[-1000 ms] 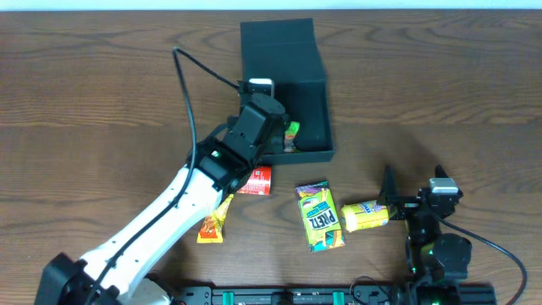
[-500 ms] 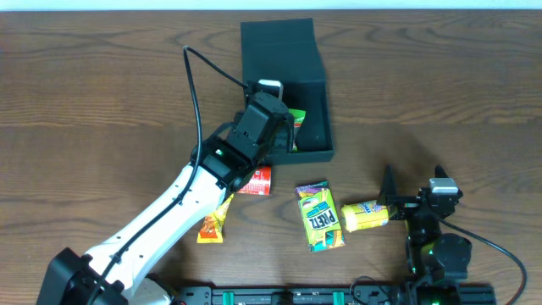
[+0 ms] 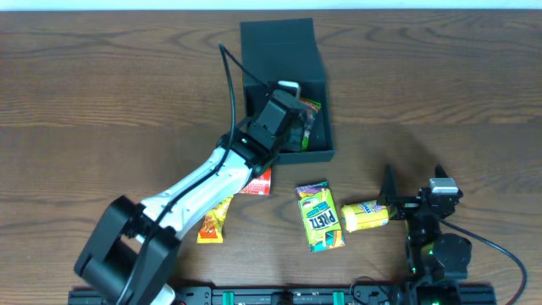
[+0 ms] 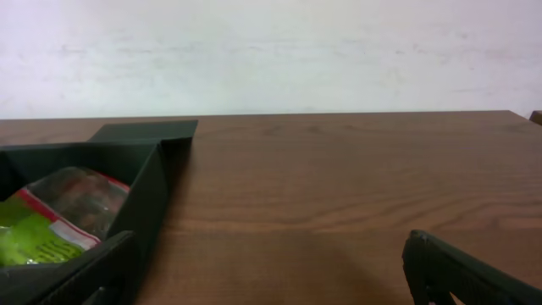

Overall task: Pack container
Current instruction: 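Carry the Haribo bag into the black box and lower it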

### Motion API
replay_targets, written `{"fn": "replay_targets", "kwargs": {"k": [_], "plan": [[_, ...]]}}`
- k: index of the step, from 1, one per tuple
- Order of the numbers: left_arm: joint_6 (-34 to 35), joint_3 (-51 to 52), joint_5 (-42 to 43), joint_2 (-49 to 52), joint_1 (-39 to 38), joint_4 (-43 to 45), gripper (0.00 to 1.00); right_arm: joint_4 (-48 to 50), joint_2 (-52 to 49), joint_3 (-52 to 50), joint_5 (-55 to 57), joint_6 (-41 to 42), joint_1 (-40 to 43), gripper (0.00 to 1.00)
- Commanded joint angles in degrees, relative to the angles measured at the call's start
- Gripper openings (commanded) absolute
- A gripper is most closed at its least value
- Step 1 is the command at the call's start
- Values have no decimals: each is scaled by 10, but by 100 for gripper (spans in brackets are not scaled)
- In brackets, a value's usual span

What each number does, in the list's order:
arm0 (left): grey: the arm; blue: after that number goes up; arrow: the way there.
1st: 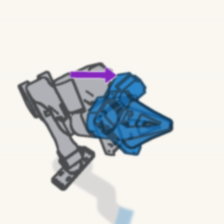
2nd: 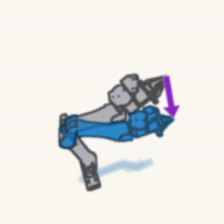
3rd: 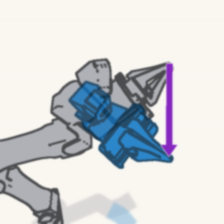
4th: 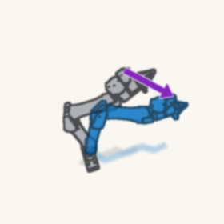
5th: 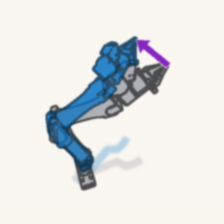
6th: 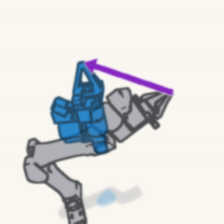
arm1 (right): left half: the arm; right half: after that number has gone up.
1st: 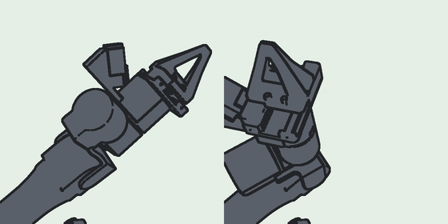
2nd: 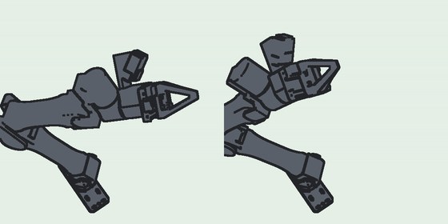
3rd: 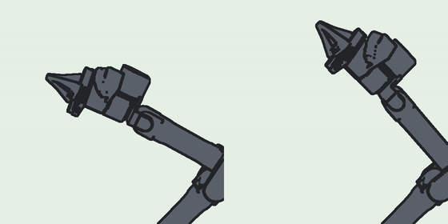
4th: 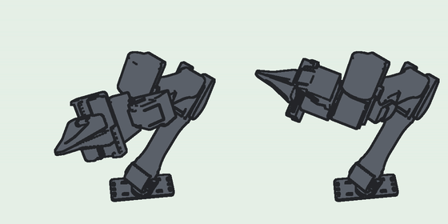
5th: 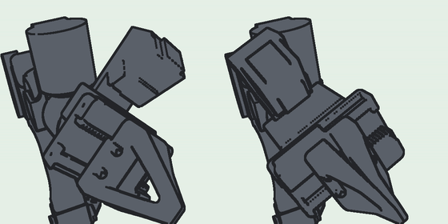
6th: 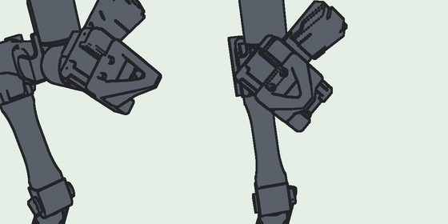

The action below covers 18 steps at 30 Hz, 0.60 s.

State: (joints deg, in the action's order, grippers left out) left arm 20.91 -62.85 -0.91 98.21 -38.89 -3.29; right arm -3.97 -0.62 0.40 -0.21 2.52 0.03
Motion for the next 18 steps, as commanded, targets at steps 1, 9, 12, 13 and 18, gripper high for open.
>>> {"fn": "replay_targets", "kwargs": {"k": [1,9,12,13,18], "plan": [[-17,-11,37,20,-1,14,12,-3,3,-1,-2,4,-5,99],[-32,-11,27,75,-1,43,6,-3,3,-1,-2,4,-5,99],[-32,-11,-18,96,-1,51,6,-3,3,-1,-2,4,-5,99],[-31,-11,-37,103,-1,52,6,-3,3,-1,-2,4,-5,99],[-31,-11,-126,116,-1,52,6,-3,3,-1,-2,4,-5,99]]}}
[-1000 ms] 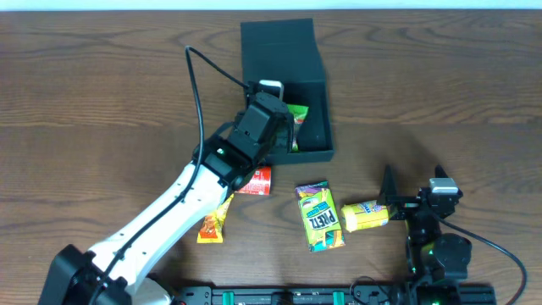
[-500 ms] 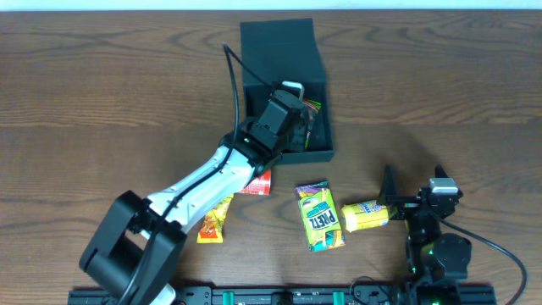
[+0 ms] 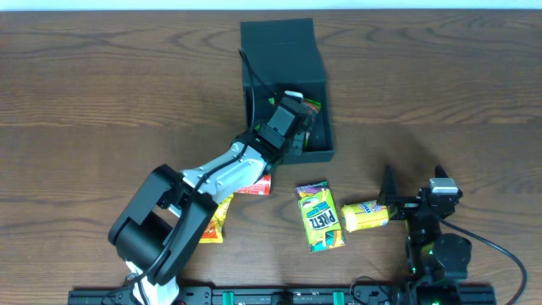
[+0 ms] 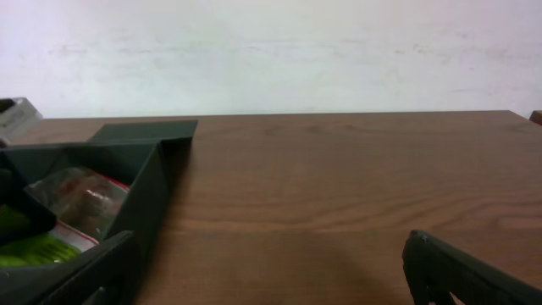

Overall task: Pack container
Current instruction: 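Carry the Haribo bag into the black box and lower it, then press the Haribo bag flat inside the box with the left gripper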

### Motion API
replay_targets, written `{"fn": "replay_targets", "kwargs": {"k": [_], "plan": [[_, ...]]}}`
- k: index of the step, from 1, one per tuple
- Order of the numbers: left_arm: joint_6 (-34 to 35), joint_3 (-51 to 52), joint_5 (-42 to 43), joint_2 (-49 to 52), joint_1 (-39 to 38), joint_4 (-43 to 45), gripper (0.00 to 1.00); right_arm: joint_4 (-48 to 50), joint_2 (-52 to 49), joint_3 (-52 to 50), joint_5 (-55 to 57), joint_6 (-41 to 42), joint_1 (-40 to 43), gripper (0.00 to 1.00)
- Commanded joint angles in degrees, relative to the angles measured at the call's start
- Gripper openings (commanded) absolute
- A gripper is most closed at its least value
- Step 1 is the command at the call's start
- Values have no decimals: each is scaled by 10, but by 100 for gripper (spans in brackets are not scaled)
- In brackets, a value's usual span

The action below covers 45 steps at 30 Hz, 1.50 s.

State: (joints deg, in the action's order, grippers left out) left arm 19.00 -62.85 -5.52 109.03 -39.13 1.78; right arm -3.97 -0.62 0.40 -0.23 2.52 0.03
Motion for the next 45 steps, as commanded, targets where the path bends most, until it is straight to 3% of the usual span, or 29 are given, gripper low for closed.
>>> {"fn": "replay_targets", "kwargs": {"k": [1,6,9,11,12,16,18,21,23,26,35,45], "plan": [[-13,-11,-95,8,2,0,6,-3,3,-1,-2,4,-5,99],[-13,-11,-160,9,3,-4,6,-3,3,-1,-2,4,-5,99],[-32,-11,-105,3,2,-3,7,-3,3,-1,-2,4,-5,99],[-69,-11,-54,-7,-2,-2,14,-3,3,-1,-2,4,-5,99],[-94,-11,-41,-14,-3,-2,23,-3,3,-1,-2,4,-5,99],[-238,-11,-43,-46,-3,-3,76,-3,3,-1,-2,4,-5,99],[-298,-11,-53,-60,-2,-6,94,-3,3,-1,-2,4,-5,99],[-374,-14,-41,-72,-3,-22,95,-3,3,-1,-2,4,-5,99],[-384,-26,-2,-70,0,-59,95,-3,3,-1,-2,4,-5,99],[-388,-55,28,-57,11,-117,95,-3,3,-1,-2,4,-5,99],[-409,-161,41,-38,35,-180,95,-3,3,-1,-2,4,-5,99],[-406,-365,57,59,50,-405,95,-3,3,-1,-2,4,-5,99]]}}
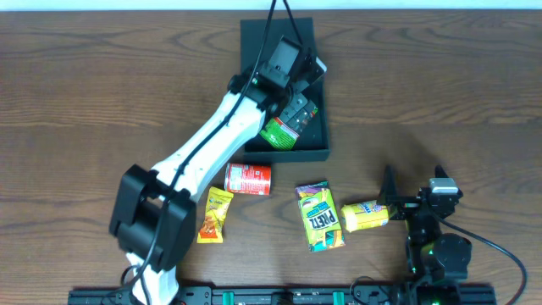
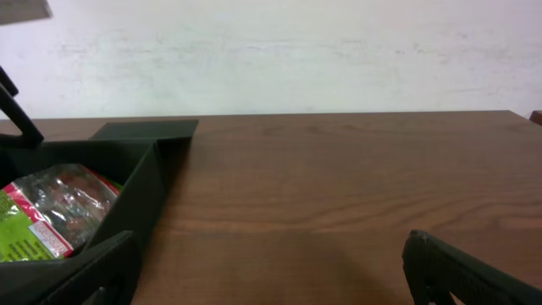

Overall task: Pack container
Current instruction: 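Press the Haribo bag flat inside the box with the left gripper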

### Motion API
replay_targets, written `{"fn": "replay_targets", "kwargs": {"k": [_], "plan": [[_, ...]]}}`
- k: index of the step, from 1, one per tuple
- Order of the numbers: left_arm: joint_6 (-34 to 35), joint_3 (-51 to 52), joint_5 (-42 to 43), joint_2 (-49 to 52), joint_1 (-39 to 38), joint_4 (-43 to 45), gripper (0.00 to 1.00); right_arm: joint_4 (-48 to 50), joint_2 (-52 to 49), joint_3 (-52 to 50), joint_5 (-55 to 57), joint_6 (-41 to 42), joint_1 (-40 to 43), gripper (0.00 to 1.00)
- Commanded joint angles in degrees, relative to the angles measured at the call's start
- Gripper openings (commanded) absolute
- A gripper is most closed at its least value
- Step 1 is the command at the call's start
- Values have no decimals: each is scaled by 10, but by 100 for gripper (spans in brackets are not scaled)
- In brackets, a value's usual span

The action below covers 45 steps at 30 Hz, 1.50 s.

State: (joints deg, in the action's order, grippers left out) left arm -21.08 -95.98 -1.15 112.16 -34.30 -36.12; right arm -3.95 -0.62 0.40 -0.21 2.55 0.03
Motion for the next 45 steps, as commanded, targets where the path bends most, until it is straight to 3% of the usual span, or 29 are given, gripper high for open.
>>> {"fn": "replay_targets", "kwargs": {"k": [1,7,21,22,23,28,30,37,45], "plan": [[1,-42,15,36,2,-45,95,-3,3,-1,-2,4,-5,99],[33,-45,71,86,3,-98,95,-3,3,-1,-2,4,-5,99],[47,-45,26,155,3,-66,95,-3,3,-1,-2,4,-5,99],[49,-45,23,157,3,-67,100,-3,3,-1,-2,4,-5,99],[51,-45,21,161,3,-68,87,-3,3,-1,-2,4,-5,99],[66,-45,22,169,3,-70,61,-3,3,-1,-2,4,-5,99],[70,-45,22,168,3,-68,37,-3,3,-1,-2,4,-5,99],[112,-45,2,167,3,-69,38,-3,3,-1,-2,4,-5,99],[289,-45,-20,156,6,-85,36,-3,3,-1,-2,4,-5,99]]}}
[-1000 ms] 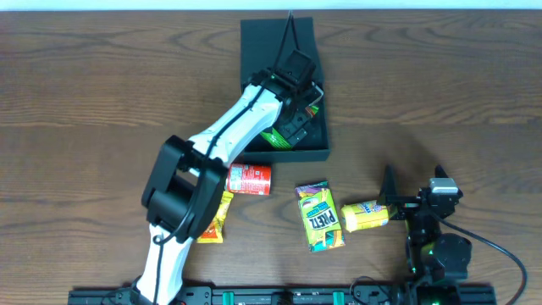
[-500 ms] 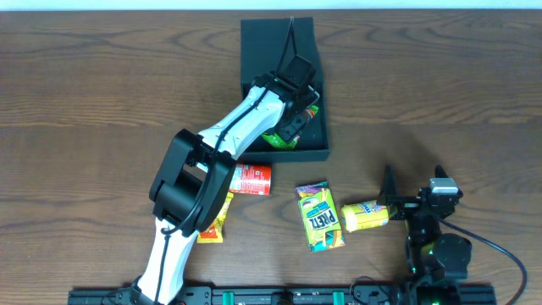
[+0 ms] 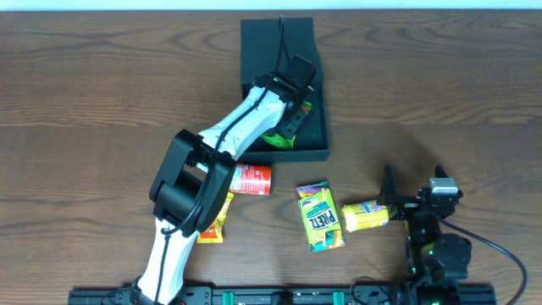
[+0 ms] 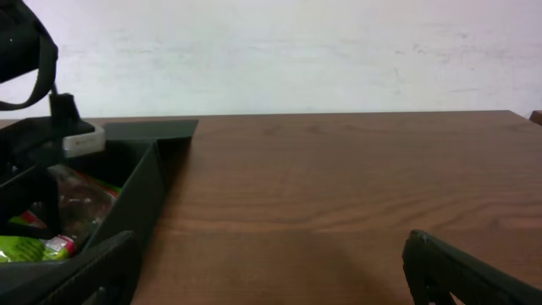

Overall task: Pack container
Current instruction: 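Press the Haribo bag flat inside the box with the left gripper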

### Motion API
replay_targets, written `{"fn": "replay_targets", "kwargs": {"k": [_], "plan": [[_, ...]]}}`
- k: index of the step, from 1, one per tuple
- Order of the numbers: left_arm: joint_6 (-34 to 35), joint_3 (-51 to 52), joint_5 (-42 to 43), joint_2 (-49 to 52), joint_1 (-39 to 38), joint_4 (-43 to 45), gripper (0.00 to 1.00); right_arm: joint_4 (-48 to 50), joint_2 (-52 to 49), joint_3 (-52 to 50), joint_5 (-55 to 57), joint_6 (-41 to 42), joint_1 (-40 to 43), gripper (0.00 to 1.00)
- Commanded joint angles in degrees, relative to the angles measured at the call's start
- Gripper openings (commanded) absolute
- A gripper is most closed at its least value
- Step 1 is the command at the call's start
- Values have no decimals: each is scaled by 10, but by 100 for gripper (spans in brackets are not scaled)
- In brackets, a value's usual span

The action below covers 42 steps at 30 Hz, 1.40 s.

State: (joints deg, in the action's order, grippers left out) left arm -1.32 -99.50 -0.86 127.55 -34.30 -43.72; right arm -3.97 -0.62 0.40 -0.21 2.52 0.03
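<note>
The black container [image 3: 315,151] stands open at the table's back centre, its lid flat behind it. My left gripper [image 3: 296,108] reaches down inside it, over a green snack packet [image 3: 278,135] lying in the box. In the right wrist view the same packet [image 4: 34,247] shows past the container wall [image 4: 140,199]; the left gripper's jaws are too hidden to read. My right gripper [image 4: 271,284] rests open at the front right, nothing between its fingers. A yellow packet [image 3: 364,215] lies just left of it.
In front of the container lie a red can [image 3: 249,179], an orange-yellow packet [image 3: 215,217] and a green-yellow Pretz packet [image 3: 319,217]. The left arm stretches diagonally from the front left to the box.
My left gripper was at the container's back rim, raised above the packet. Now it is lower and further forward inside the box, right over the green packet. The right arm is unchanged.
My left gripper was in the container's front part with the green packet, and still there at the following moment. Then it stood high at the box's back with the packet lying in the box. Now it is down on the packet again.
</note>
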Motion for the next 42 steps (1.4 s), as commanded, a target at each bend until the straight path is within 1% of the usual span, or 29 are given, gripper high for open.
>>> {"fn": "replay_targets", "kwargs": {"k": [1,4,7,12,13,15,17,23,28,30,32,33,34,35,36,37,38,42], "plan": [[112,-10,-23,0,7,-11,36,-3,3,-1,-2,4,-5,99],[165,-10,-23,-4,12,-17,35,-3,3,-1,-2,4,-5,99],[199,-10,-26,-6,22,-20,35,-3,3,-1,-2,4,-5,99],[201,-10,-27,-6,48,-28,36,-3,3,-1,-2,4,-5,99],[199,-10,-27,-6,52,-30,39,-3,3,-1,-2,4,-5,99],[188,-10,-27,-6,62,-33,55,-3,3,-1,-2,4,-5,99],[177,-10,-25,-6,68,-35,66,-3,3,-1,-2,4,-5,99],[161,-12,-26,-21,69,-36,74,-3,3,-1,-2,4,-5,99],[161,-17,-26,-79,65,-31,81,-3,3,-1,-2,4,-5,99],[161,-17,-25,-109,64,-31,81,-3,3,-1,-2,4,-5,99],[162,-17,-18,-128,64,-32,78,-3,3,-1,-2,4,-5,99],[161,-17,-10,-133,64,-31,73,-3,3,-1,-2,4,-5,99],[161,-17,-3,-134,64,-30,65,-3,3,-1,-2,4,-5,99],[160,-17,0,-134,64,-30,54,-3,3,-1,-2,4,-5,99],[152,-16,7,-131,64,-29,35,-3,3,-1,-2,4,-5,99],[146,-14,11,-128,64,-30,13,-3,3,-1,-2,4,-5,99],[146,-11,14,-124,64,-29,6,-3,3,-1,-2,4,-5,99],[136,2,19,-100,60,-18,6,-3,3,-1,-2,4,-5,99]]}}
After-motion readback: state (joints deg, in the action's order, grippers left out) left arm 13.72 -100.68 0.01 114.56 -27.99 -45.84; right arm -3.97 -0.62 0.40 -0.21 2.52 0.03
